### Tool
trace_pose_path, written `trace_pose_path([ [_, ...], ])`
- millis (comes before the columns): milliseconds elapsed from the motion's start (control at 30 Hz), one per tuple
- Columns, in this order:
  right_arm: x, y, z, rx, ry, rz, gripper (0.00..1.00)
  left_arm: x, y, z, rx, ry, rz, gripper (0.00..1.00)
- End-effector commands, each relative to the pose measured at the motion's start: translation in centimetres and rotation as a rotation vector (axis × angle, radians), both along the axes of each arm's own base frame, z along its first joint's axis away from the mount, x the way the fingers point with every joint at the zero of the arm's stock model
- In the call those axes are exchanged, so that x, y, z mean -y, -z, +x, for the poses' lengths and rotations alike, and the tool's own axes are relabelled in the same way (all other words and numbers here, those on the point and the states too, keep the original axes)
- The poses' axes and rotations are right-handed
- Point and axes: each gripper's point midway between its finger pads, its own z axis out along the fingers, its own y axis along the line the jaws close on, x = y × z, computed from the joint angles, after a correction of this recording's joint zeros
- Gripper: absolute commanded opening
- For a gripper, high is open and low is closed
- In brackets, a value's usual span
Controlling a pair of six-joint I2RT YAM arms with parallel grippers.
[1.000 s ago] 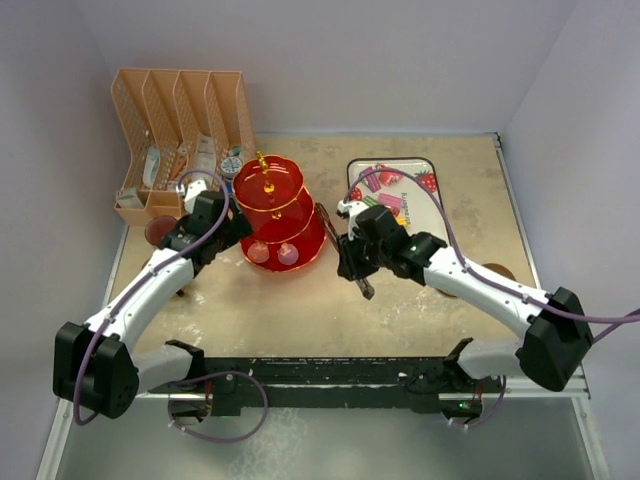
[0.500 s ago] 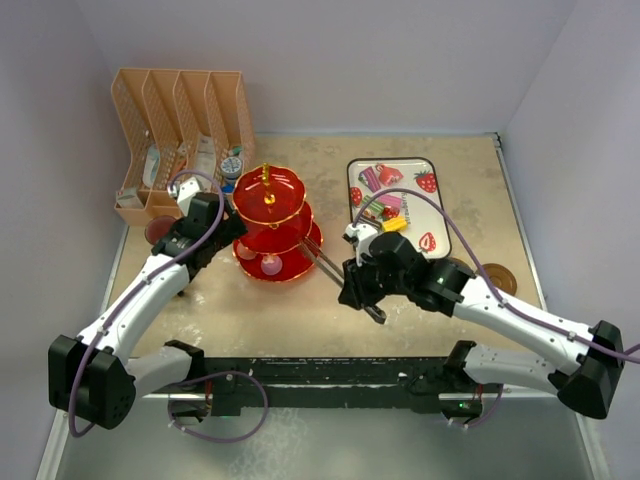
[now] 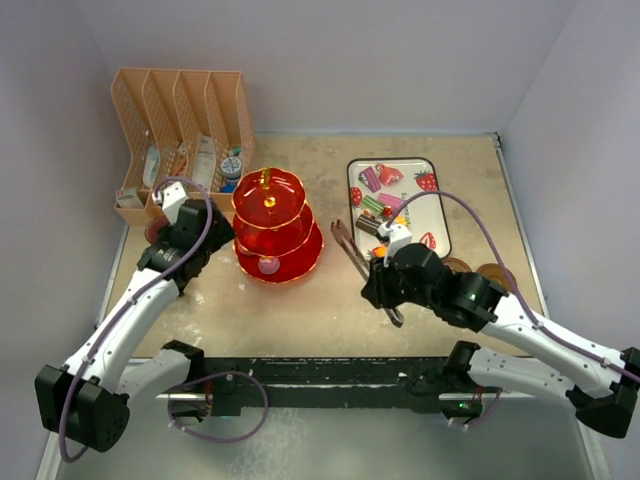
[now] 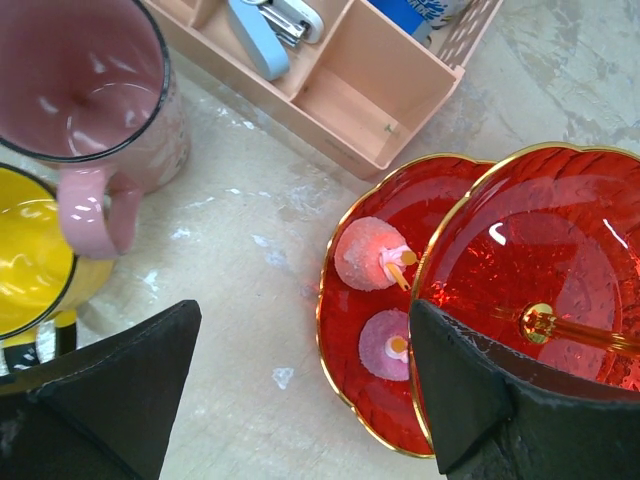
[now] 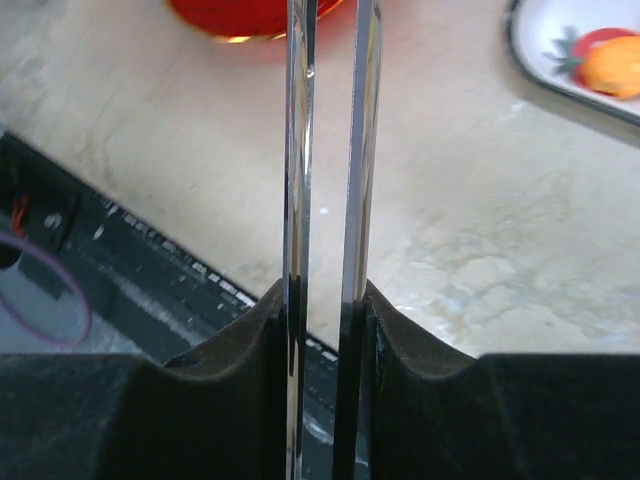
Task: Serve the afternoon tea
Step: Adjust the dessert on the tray.
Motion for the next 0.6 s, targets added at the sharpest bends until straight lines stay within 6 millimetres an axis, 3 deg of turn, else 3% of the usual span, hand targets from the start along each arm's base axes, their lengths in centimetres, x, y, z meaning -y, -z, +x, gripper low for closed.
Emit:
trace_pose_path([
  [0,3.6,-1.9,4.1,0.104,0.248,-0.045,0.33,-1.0,-3.2,-0.6,0.069,-0.031,0.013,0.83],
  [167,8.2,-2.1,9.7,0.125,0.346,-0.046,0.34,-2.0,-5.9,-1.5,0.125,-0.023,0.059,0.86],
  [300,10.9,-2.0,12.9,0.099,0.396,0.016,0.35,-3.3,-7.4,-2.0,0.152,-0.034,0.128,0.91],
  [367,11.2,-2.6,14.4,0.093,0.39,0.05,0.35,-3.7,-7.5,-2.1,0.152,-0.032,0.157,0.92],
  [567,10.6,-1.8,17.3,0.058,0.394,0.084,0.37,-4.3,-6.1,-2.4,0.119,-0.022,0.223,0.94],
])
